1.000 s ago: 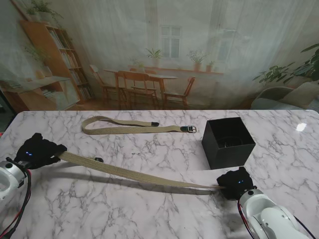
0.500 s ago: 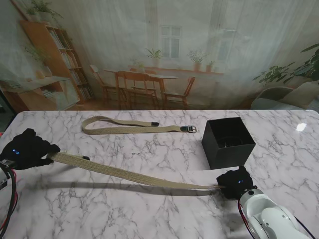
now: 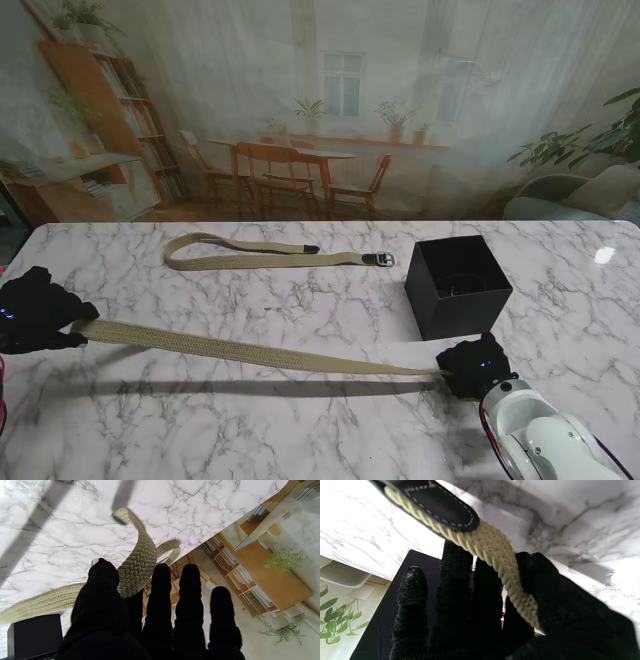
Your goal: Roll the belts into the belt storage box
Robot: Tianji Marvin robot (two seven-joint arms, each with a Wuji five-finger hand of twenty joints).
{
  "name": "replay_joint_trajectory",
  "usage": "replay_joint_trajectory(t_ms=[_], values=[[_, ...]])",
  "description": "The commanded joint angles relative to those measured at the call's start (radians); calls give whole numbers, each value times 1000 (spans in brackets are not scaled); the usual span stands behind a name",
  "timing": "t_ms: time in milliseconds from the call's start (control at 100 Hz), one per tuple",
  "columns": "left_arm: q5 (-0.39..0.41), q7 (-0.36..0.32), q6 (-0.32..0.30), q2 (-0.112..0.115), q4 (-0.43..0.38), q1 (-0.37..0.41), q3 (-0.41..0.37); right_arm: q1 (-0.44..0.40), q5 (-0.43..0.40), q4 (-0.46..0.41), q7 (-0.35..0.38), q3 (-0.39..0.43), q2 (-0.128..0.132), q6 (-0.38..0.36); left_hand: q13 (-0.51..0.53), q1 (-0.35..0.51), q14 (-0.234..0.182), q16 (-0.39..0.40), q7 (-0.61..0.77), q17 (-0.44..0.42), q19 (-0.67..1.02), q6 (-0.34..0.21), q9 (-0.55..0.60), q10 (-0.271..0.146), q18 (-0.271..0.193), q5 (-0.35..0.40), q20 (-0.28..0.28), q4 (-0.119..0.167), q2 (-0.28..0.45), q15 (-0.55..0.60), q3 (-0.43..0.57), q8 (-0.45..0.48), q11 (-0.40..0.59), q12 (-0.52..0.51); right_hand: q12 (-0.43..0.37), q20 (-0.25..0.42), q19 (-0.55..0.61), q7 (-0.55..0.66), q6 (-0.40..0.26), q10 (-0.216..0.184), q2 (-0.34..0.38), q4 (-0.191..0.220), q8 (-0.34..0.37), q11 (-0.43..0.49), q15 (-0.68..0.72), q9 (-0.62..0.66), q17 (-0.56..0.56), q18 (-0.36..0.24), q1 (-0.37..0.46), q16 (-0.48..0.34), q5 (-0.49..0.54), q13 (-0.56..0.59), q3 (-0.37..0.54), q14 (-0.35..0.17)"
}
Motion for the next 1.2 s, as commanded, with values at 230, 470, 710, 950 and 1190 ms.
replay_joint_trajectory(t_ms=[230,470,710,950,1190], values=[[-22,-91,95,13,137,-139,150,3,5,12,15,-11,2,12,-92,-85,30,-47,-201,-35,-51,40,-140,41,39,-46,-3,38,172,-69,13,-100,-111,-89,6,1,8,42,-41,-8,31,20,-2,27,41,33,-10,8,57,8,16,29,47,2],[24,-39,189,18,309,-253,306,10,5,17,27,-19,3,17,-195,-187,28,-128,-375,-62,-132,54,-400,109,23,-243,-38,38,155,-138,8,-286,-238,-241,6,1,7,42,-42,-8,32,20,-1,27,40,33,-10,9,57,8,15,29,45,1],[65,41,241,20,396,-302,380,11,5,19,26,-21,2,21,-234,-119,32,-137,-300,-76,-136,25,-412,98,19,-182,-37,40,170,-122,17,-273,-198,-234,6,0,7,42,-44,-9,32,20,-1,27,40,32,-10,9,57,8,15,28,46,1],[167,200,201,15,334,-168,303,12,6,23,21,-23,2,25,-212,-65,20,-135,-169,-71,-114,-29,-301,52,33,-51,-37,35,139,-114,17,-101,-138,-180,6,0,7,41,-43,-8,33,20,-2,27,40,33,-10,9,57,8,14,28,46,1],[163,215,212,6,293,-69,261,18,7,25,21,-29,2,29,-204,-151,29,-146,-254,-77,-135,26,-284,65,45,-73,-54,36,194,-124,5,-189,-156,-193,-1,0,4,25,-5,0,25,13,-8,9,20,3,-15,10,14,1,-22,5,30,6]])
